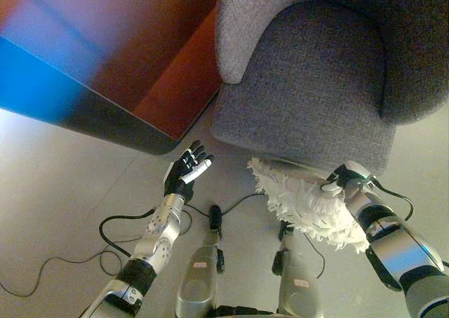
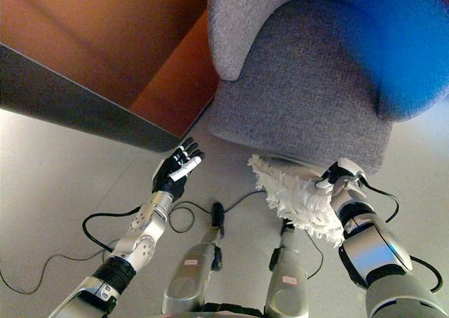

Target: Pick up the pillow and put it on the sofa.

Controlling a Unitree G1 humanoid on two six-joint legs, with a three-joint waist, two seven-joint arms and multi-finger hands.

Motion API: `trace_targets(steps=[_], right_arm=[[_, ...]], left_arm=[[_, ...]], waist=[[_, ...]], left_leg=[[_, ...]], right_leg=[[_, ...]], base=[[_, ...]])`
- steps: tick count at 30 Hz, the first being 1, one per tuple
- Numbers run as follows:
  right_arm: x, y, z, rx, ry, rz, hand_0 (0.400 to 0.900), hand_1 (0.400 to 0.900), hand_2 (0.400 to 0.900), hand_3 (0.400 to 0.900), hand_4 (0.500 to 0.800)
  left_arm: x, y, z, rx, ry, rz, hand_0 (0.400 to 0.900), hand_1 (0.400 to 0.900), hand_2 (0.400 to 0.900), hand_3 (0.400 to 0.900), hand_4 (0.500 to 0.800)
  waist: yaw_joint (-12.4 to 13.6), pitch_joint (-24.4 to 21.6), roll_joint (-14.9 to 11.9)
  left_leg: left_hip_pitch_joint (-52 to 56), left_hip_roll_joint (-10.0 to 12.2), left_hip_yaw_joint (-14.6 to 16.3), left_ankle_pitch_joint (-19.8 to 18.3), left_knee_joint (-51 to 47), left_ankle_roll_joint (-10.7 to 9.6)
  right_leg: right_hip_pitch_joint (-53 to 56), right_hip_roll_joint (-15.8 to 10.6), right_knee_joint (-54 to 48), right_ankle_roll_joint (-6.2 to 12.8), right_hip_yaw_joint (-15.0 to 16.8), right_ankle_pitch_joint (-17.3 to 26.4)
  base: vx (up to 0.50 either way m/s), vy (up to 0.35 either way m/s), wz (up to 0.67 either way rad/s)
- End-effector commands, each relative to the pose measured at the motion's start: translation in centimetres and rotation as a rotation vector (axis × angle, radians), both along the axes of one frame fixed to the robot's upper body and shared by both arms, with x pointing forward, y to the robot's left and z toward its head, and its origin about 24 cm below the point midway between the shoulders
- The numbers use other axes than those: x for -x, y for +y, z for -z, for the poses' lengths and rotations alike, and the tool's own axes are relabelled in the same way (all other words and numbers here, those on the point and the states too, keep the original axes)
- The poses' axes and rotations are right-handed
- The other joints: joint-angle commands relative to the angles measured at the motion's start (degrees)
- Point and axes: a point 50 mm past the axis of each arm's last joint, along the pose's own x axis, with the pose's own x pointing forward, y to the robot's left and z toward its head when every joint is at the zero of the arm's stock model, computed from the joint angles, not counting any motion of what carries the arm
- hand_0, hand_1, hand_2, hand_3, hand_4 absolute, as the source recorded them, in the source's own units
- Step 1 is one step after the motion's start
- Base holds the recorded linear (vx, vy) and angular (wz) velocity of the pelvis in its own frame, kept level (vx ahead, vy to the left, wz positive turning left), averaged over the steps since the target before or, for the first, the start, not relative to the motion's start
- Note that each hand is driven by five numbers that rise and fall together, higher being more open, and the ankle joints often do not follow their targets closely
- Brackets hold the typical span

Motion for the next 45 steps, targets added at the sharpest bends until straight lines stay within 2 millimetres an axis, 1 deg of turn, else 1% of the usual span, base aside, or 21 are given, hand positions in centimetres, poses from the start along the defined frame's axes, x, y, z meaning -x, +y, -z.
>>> trace_targets(steps=[1,5,10,13,17,25,30,33,36,40,45], right_arm=[[-1.9,-2.2,-5.5,0.169,-0.112,0.002,0.400,0.400,0.400,0.400,0.500],[-2.0,-1.9,-5.3,0.155,-0.124,-0.006,0.400,0.400,0.400,0.400,0.500],[-1.6,-1.5,-4.3,0.136,-0.132,-0.028,0.400,0.400,0.400,0.400,0.500],[-0.9,-1.4,-3.2,0.123,-0.123,-0.044,0.400,0.400,0.400,0.400,0.500],[-0.3,-1.3,-2.4,0.115,-0.123,-0.062,0.400,0.400,0.400,0.400,0.500],[1.7,-0.5,-0.8,0.113,-0.090,-0.118,0.400,0.400,0.400,0.400,0.500],[2.9,-0.5,-0.2,0.121,-0.043,-0.152,0.400,0.400,0.400,0.400,0.500],[3.0,-0.5,-0.4,0.132,-0.035,-0.171,0.400,0.400,0.400,0.400,0.500],[2.5,-0.3,-0.9,0.147,-0.025,-0.193,0.400,0.400,0.400,0.400,0.500],[1.7,0.1,-2.5,0.180,-0.026,-0.236,0.400,0.400,0.400,0.400,0.500],[0.8,-0.2,-4.3,0.216,-0.048,-0.251,0.400,0.400,0.400,0.400,0.500]], left_arm=[[-1.1,-0.2,-4.7,0.030,-0.236,0.026,0.900,0.900,0.900,0.900,0.800],[-1.0,-0.1,-4.5,0.029,-0.230,0.024,0.900,0.900,0.900,0.900,0.800],[-0.8,0.3,-3.9,0.022,-0.204,0.013,0.900,0.900,0.900,0.900,0.800],[-0.4,0.8,-3.0,0.017,-0.164,0.003,0.900,0.900,0.900,0.900,0.800],[0.1,1.4,-2.0,0.013,-0.110,-0.015,0.900,0.900,0.900,0.900,0.800],[2.5,2.8,1.3,-0.026,0.041,-0.050,0.900,0.900,0.900,0.900,0.800],[3.9,3.5,3.1,-0.045,0.127,-0.067,0.900,0.900,0.900,0.900,0.800],[4.5,3.8,4.0,-0.052,0.165,-0.069,0.900,0.900,0.900,0.900,0.800],[4.8,3.9,4.7,-0.061,0.202,-0.067,0.900,0.900,0.900,0.900,0.800],[5.1,4.2,5.4,-0.065,0.228,-0.071,0.900,0.900,0.900,0.900,0.800],[5.3,4.4,5.7,-0.067,0.242,-0.069,0.900,0.900,0.900,0.900,0.800]], waist=[[1.5,1.3,-1.7],[1.5,1.3,-1.9],[1.4,0.8,-2.5],[1.3,-1.2,-3.3],[1.1,-3.6,-4.4],[0.5,-10.7,-7.2],[0.3,-15.0,-8.3],[0.3,-16.7,-8.7],[0.4,-18.3,-9.0],[0.3,-19.8,-9.5],[0.5,-21.1,-10.0]], left_leg=[[-1.5,-0.7,-3.9,-2.4,3.3,-0.4],[-0.7,-0.8,-4.0,-2.6,3.2,-0.4],[1.9,-0.6,-4.0,-2.9,2.9,-0.5],[3.5,-0.3,-3.8,-3.1,2.8,-0.6],[5.5,0.2,-3.5,-3.3,2.7,-0.8],[11.3,1.4,-2.9,-4.1,2.2,-1.0],[13.9,1.8,-2.7,-4.3,1.2,-0.9],[14.9,1.9,-2.8,-4.4,0.9,-0.7],[15.7,2.1,-2.8,-4.6,0.8,-0.6],[16.3,2.2,-2.9,-4.8,0.8,-0.4],[16.7,2.3,-3.0,-4.9,0.7,-0.3]], right_leg=[[-2.5,-5.3,4.1,5.78,0.9,1.1],[-1.5,-5.2,3.9,5.72,0.8,0.9],[1.3,-5.1,3.5,5.74,0.8,0.5],[3.1,-5.1,3.4,5.76,0.7,0.1],[5.3,-5.0,3.4,5.84,0.5,-0.4],[12.0,-4.5,2.3,5.81,0.5,-1.5],[15.2,-4.0,1.2,5.79,0.4,-1.9],[16.1,-3.8,1.1,5.78,0.3,-2.1],[16.9,-3.8,1.1,5.81,0.1,-2.3],[17.6,-3.8,1.0,5.93,0.2,-2.3],[18.0,-3.8,1.0,6.11,0.2,-2.1]], base=[[0.00,0.000,0.00],[0.00,0.000,0.00],[0.01,0.001,0.00],[0.07,0.002,0.00],[0.09,-0.006,0.01],[0.19,-0.023,0.01],[0.19,-0.016,-0.01],[0.10,-0.005,0.01],[0.08,0.004,0.01],[0.05,0.007,-0.03],[0.02,-0.002,-0.01]])
